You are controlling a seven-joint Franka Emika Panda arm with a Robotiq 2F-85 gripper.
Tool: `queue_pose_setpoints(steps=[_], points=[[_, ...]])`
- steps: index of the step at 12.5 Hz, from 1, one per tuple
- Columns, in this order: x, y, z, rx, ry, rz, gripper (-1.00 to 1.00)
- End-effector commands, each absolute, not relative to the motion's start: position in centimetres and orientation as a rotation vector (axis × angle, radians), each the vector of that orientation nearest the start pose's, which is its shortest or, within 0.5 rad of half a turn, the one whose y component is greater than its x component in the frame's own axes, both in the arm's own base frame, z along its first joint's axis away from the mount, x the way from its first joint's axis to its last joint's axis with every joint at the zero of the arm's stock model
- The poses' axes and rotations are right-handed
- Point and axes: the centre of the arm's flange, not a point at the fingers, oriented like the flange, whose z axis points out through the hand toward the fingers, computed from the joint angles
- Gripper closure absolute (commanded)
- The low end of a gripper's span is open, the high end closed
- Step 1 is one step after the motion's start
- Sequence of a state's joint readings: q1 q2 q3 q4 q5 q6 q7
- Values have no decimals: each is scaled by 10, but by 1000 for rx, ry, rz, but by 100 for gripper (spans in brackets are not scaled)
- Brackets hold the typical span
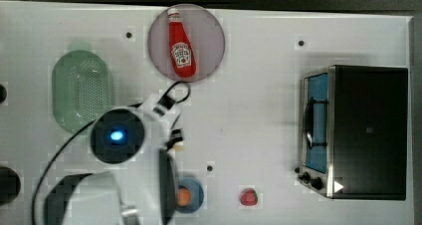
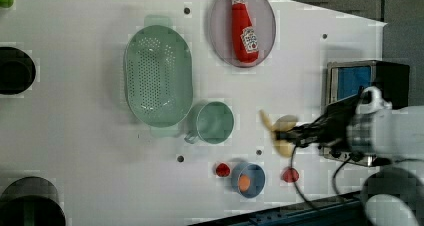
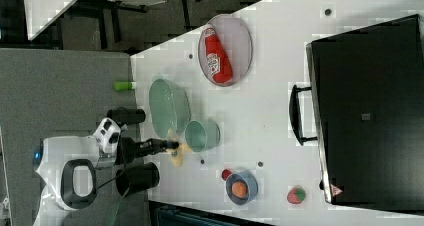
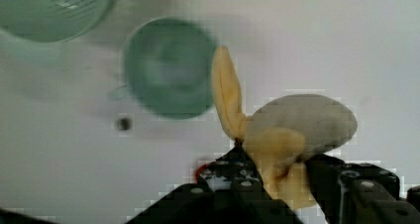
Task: Pick Banana and place it in mug.
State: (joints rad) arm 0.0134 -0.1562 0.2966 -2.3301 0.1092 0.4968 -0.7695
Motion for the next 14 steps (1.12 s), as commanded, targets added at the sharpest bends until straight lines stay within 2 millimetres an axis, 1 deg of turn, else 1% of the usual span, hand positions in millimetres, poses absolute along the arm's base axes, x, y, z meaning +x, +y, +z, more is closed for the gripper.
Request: queue_pose_setpoints(steps=[1, 3, 5, 7, 9, 10, 12, 13, 14], points=[[446, 193, 382, -3115, -97, 149, 36], [450, 213, 360, -3098, -60, 123, 36], [453, 224, 335, -3079, -15, 121, 36], [457, 229, 311, -3064, -13, 139, 36], [460, 230, 293, -3061, -28, 136, 36], [462, 228, 287, -3071, -52, 121, 29], [467, 228, 280, -3072, -82, 56, -11], [464, 227, 275, -3076, -85, 65, -41], [463, 224, 274, -3079, -51, 71, -61]])
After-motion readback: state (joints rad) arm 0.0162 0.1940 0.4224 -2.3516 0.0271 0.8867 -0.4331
